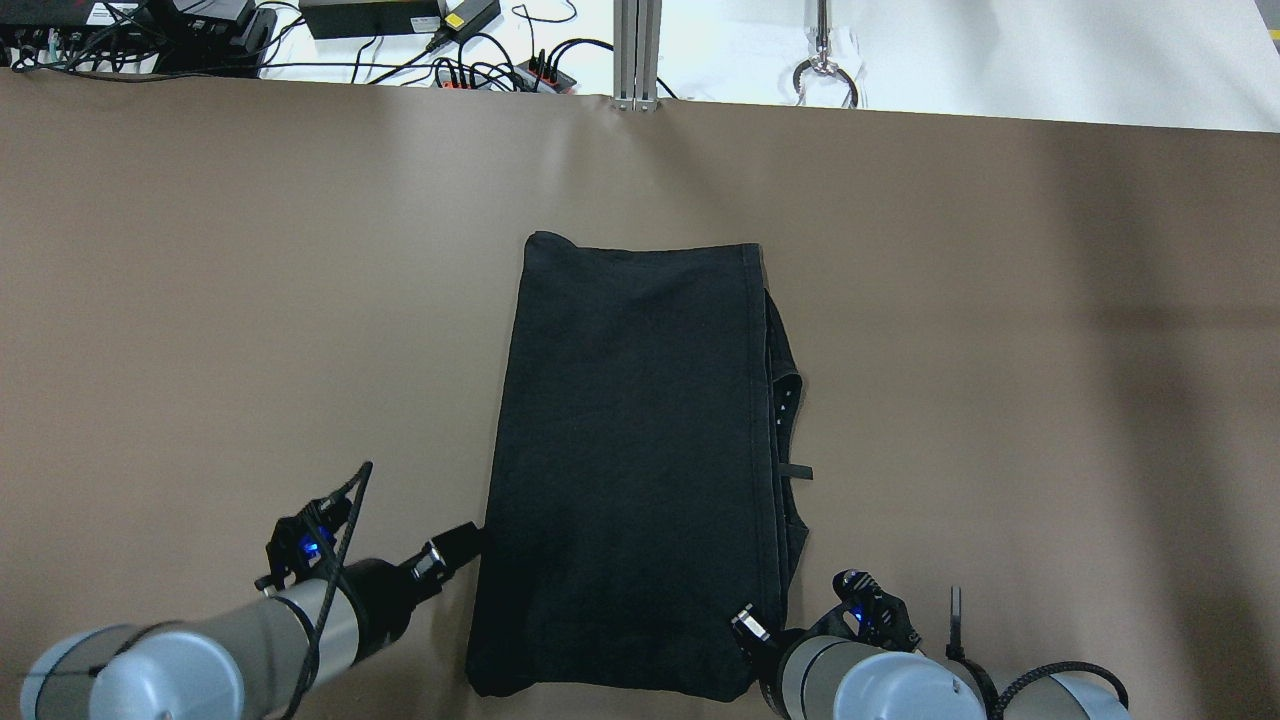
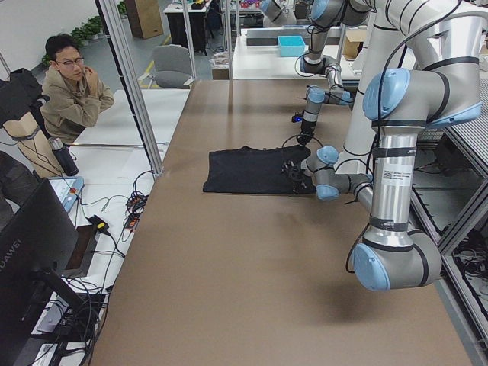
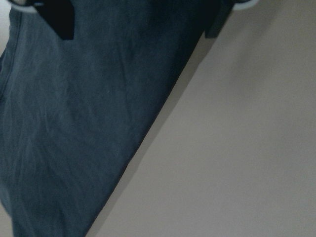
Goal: Fold clothes
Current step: 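Lower the left gripper to the bundle's other near corner and grasp it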
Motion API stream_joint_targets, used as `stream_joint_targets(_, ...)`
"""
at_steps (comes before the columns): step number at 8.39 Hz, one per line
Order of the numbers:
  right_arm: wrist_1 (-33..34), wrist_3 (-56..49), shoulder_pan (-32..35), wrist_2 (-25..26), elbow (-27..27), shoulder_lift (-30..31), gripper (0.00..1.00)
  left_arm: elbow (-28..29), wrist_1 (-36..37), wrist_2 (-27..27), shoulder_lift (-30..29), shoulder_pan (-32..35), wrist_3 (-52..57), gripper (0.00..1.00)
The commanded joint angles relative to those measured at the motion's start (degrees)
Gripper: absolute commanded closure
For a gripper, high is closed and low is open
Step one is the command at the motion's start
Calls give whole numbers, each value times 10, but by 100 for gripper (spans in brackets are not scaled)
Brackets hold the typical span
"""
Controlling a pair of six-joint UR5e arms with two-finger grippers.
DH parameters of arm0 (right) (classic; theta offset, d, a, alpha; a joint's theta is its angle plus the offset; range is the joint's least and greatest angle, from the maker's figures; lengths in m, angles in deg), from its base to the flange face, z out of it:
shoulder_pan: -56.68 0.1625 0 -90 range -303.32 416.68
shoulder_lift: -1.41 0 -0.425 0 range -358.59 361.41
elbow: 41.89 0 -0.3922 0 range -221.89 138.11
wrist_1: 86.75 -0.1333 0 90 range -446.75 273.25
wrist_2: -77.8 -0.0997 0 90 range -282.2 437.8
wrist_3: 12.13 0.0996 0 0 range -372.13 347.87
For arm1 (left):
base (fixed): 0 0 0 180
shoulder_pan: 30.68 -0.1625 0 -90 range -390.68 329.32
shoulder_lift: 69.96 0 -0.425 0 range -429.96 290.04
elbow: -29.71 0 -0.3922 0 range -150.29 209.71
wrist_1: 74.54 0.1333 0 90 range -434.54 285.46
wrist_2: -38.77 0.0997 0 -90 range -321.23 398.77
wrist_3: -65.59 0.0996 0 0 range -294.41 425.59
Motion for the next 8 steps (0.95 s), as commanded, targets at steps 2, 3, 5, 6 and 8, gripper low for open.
stream_joint_targets(2, 0, 0, -3, 0, 0, -2, 100, 34, -1, 49, 2, -88, -23, 22)
stream_joint_targets(3, 0, 0, -3, 0, -1, -3, 100, 37, -1, 50, 2, -95, -29, 25)
stream_joint_targets(5, 0, 0, -4, 0, -1, -4, 100, 36, -1, 50, -1, -99, -41, 48)
stream_joint_targets(6, 0, 0, -3, 0, -1, -4, 100, 34, -1, 49, -1, -100, -45, 63)
stream_joint_targets(8, 0, 0, -4, -1, -2, -3, 100, 32, -1, 44, 2, -101, -50, 100)
